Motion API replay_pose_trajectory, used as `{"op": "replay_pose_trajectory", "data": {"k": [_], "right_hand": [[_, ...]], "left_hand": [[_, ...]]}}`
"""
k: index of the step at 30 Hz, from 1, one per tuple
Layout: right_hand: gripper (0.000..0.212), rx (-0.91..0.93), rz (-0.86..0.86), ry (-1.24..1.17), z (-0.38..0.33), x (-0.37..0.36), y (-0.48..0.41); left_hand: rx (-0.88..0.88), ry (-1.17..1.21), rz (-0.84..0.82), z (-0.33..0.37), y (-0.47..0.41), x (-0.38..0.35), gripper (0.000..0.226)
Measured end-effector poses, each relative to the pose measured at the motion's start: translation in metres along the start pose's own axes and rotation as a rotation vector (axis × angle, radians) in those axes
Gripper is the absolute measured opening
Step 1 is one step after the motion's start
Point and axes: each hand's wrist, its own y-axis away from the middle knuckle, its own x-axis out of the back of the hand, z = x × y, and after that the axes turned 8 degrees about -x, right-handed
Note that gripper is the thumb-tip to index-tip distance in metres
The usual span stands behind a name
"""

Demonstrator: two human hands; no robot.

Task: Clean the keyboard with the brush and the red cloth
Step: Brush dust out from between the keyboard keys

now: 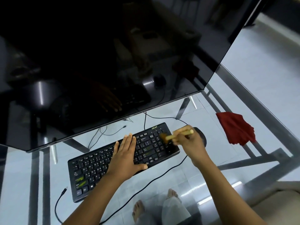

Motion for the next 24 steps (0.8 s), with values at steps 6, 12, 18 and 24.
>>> {"op": "replay_pose_trajectory", "data": {"k": [6, 12, 18, 24], "right_hand": [[0.008, 0.128, 0.147, 0.007, -0.01, -0.014, -0.004], [0.019, 0.14, 0.174, 0.126, -0.02, -0.026, -0.015], [0.018, 0.169, 0.104, 0.204, -0.029, -0.028, -0.022], [0.002, 0.106, -0.005, 0.245, -0.019, -0.023, -0.022]], "left_hand": [[-0.004, -0.012, -0.007, -0.002, 0.001, -0.002, 0.116], [-0.014, -0.019, 0.001, -0.003, -0.002, -0.001, 0.116], [-0.018, -0.019, 0.011, -0.003, -0.004, 0.001, 0.115], [-0.027, -0.008, 0.023, -0.003, -0.004, 0.001, 0.115]]}}
